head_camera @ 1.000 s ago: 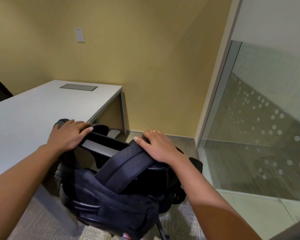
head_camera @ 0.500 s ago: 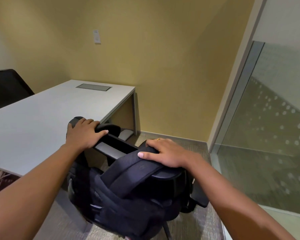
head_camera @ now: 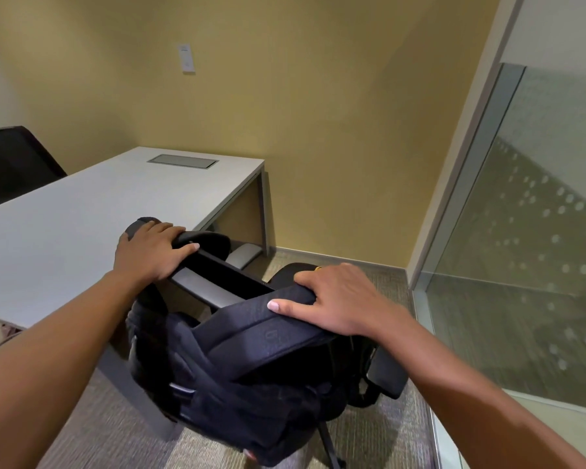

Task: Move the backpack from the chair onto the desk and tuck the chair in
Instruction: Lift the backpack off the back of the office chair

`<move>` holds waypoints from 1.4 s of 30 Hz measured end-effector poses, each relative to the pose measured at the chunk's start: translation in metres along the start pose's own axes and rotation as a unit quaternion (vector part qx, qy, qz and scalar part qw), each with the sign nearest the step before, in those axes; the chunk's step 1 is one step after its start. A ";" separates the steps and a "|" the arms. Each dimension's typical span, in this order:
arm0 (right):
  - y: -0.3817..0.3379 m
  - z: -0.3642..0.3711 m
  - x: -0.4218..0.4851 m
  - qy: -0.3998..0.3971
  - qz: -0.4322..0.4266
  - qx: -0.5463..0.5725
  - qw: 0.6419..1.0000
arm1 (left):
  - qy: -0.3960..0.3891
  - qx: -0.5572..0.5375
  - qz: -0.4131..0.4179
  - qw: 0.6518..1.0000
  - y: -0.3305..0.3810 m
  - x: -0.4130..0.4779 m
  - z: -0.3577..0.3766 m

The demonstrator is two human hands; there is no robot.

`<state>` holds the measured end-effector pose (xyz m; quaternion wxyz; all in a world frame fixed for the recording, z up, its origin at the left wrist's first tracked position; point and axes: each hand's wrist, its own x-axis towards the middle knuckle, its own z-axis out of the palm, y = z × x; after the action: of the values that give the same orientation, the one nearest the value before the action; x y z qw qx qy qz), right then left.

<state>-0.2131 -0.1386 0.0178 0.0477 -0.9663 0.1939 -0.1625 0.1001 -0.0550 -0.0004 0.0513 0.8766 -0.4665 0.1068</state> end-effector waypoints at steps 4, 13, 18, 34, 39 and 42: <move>-0.005 -0.004 -0.016 0.050 0.015 -0.031 0.998 | 0.003 -0.004 -0.003 1.000 0.004 -0.001 -0.001; 0.004 0.007 -0.047 -0.020 0.002 0.053 0.998 | 0.004 -0.012 -0.002 1.000 0.012 -0.008 -0.003; 0.004 0.009 -0.046 -0.007 -0.006 0.013 1.000 | 0.001 -0.015 -0.003 1.000 0.013 -0.010 -0.004; 0.003 0.013 -0.039 0.029 0.011 0.074 0.997 | 0.005 -0.020 -0.001 1.000 0.015 -0.013 -0.005; 0.013 0.004 -0.034 0.056 0.005 0.086 0.995 | 0.003 -0.019 -0.004 1.000 0.016 -0.012 -0.007; 0.015 0.001 -0.040 0.075 -0.023 0.057 0.995 | 0.007 -0.020 -0.005 1.000 0.016 -0.011 -0.006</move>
<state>-0.2531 -0.1365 0.0026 0.0843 -0.9513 0.1647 -0.2464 0.0797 -0.0541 0.0024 0.0730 0.8769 -0.4637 0.1030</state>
